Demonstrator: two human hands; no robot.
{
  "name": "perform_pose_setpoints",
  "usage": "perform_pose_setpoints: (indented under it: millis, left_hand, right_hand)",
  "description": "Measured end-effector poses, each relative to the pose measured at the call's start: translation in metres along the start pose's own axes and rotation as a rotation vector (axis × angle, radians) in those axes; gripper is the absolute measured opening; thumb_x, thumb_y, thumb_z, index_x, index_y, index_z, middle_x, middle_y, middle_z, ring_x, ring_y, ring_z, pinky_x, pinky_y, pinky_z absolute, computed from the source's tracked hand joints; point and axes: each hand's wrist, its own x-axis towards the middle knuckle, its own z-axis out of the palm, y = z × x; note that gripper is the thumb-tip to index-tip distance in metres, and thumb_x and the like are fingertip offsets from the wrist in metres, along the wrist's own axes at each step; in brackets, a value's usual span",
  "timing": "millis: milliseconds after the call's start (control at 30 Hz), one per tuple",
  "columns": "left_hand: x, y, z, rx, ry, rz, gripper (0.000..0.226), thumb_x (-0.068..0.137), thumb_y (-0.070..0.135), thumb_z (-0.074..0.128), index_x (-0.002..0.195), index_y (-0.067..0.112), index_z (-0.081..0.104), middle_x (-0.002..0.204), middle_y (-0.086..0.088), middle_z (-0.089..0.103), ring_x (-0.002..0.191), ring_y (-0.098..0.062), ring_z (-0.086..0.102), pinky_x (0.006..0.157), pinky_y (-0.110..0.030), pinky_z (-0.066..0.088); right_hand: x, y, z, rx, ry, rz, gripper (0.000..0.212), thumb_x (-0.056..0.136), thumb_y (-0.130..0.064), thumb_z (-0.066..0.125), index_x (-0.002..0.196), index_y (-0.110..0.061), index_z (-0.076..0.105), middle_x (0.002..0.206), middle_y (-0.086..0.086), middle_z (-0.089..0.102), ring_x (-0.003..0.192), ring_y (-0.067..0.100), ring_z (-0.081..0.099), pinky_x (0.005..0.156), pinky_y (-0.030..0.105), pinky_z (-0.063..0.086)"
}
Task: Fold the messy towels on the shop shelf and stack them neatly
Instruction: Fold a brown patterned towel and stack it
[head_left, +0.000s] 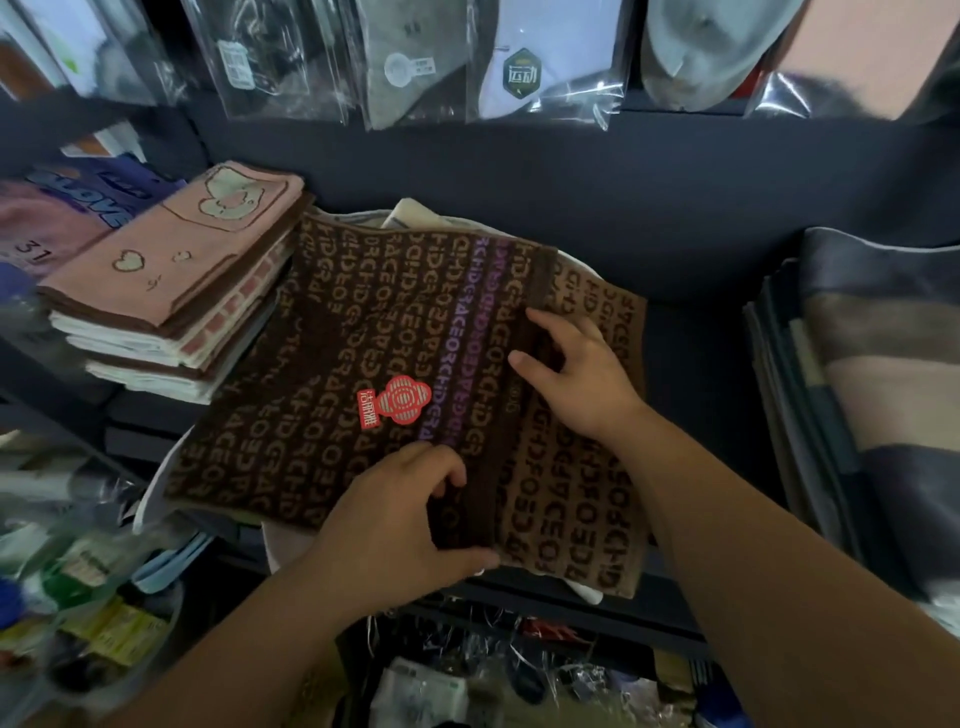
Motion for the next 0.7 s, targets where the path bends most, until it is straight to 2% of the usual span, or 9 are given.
perform_pose_setpoints:
  millis: [67, 100, 167, 267, 367, 433, 567, 633, 700]
  left_hand:
    - [-0.004, 0.001, 0.003, 0.141, -0.052, 0.009, 0.079, 0.050, 0.079, 0.068, 0.116, 0.040, 0.046, 0.112, 0.023, 0.044, 0.100, 0.003, 0.045, 0.080, -0.020, 0.045]
    - [-0.005, 0.002, 0.005, 0.195, -0.055, 0.037, 0.081, 0.053, 0.075, 0.069, 0.121, 0.037, 0.047, 0.116, 0.020, 0.043, 0.104, -0.002, 0.045, 0.084, -0.023, 0.047]
    - [-0.008, 0.002, 0.006, 0.131, 0.000, 0.058, 0.060, 0.067, 0.056, 0.070, 0.119, 0.030, 0.055, 0.113, 0.016, 0.047, 0.102, -0.006, 0.051, 0.081, -0.027, 0.051]
    - [-0.007, 0.001, 0.000, -0.065, 0.119, 0.014, 0.023, 0.085, 0.037, 0.058, 0.101, 0.023, 0.067, 0.096, 0.015, 0.058, 0.088, -0.002, 0.058, 0.072, -0.027, 0.052]
    - [-0.006, -0.001, -0.004, -0.133, 0.184, -0.093, 0.011, 0.093, 0.026, 0.062, 0.088, 0.018, 0.069, 0.082, 0.013, 0.061, 0.080, -0.004, 0.060, 0.068, -0.030, 0.050]
    - [-0.005, 0.000, -0.006, -0.219, 0.218, -0.198, 0.009, 0.097, 0.018, 0.063, 0.092, 0.018, 0.070, 0.082, 0.010, 0.066, 0.081, -0.005, 0.063, 0.069, -0.031, 0.051]
    - [0.000, 0.009, -0.013, -0.344, 0.328, -0.315, 0.018, 0.101, 0.023, 0.052, 0.114, 0.025, 0.065, 0.089, 0.010, 0.070, 0.083, -0.002, 0.066, 0.076, -0.031, 0.056]
    - [0.003, 0.012, -0.016, -0.312, 0.350, -0.282, 0.019, 0.099, 0.033, 0.050, 0.110, 0.024, 0.064, 0.081, 0.006, 0.069, 0.074, -0.008, 0.065, 0.070, -0.039, 0.056]
    - [0.003, 0.014, -0.018, -0.208, 0.391, -0.188, 0.031, 0.093, 0.042, 0.047, 0.104, 0.018, 0.065, 0.079, 0.004, 0.066, 0.071, -0.010, 0.063, 0.067, -0.042, 0.055]
  right_hand:
    - [0.000, -0.002, -0.002, 0.041, -0.010, 0.017, 0.060, 0.096, -0.049, 0.060, 0.151, -0.036, 0.040, 0.150, -0.004, 0.035, 0.137, 0.013, 0.037, 0.113, 0.025, 0.029]
    - [0.000, -0.003, -0.003, 0.063, -0.011, 0.026, 0.057, 0.097, -0.048, 0.059, 0.150, -0.036, 0.042, 0.150, -0.004, 0.035, 0.136, 0.013, 0.038, 0.114, 0.027, 0.030]
    - [0.000, -0.005, -0.004, 0.097, -0.007, 0.027, 0.051, 0.098, -0.044, 0.058, 0.147, -0.036, 0.047, 0.148, -0.006, 0.037, 0.134, 0.012, 0.040, 0.115, 0.028, 0.032]
    - [0.000, -0.005, -0.005, 0.128, 0.006, 0.015, 0.044, 0.099, -0.041, 0.058, 0.142, -0.033, 0.053, 0.145, -0.008, 0.041, 0.131, 0.009, 0.041, 0.111, 0.023, 0.033]
    - [0.001, -0.007, -0.005, 0.143, 0.010, 0.030, 0.043, 0.099, -0.042, 0.059, 0.140, -0.033, 0.055, 0.143, -0.010, 0.040, 0.127, 0.007, 0.042, 0.112, 0.026, 0.035]
    - [0.004, -0.010, -0.005, 0.134, 0.022, 0.051, 0.044, 0.097, -0.045, 0.060, 0.140, -0.034, 0.055, 0.143, -0.008, 0.038, 0.125, 0.009, 0.044, 0.109, 0.026, 0.037]
    - [0.008, -0.020, -0.006, 0.141, 0.031, 0.076, 0.048, 0.095, -0.046, 0.062, 0.140, -0.031, 0.056, 0.140, -0.004, 0.041, 0.120, 0.012, 0.049, 0.109, 0.030, 0.041]
    - [0.011, -0.024, -0.004, 0.166, 0.024, 0.088, 0.049, 0.095, -0.046, 0.062, 0.141, -0.031, 0.055, 0.143, -0.003, 0.040, 0.126, 0.013, 0.046, 0.114, 0.032, 0.038]
    - [0.013, -0.028, -0.004, 0.274, 0.021, 0.113, 0.051, 0.095, -0.045, 0.063, 0.143, -0.030, 0.054, 0.148, -0.004, 0.038, 0.134, 0.013, 0.043, 0.117, 0.034, 0.036]
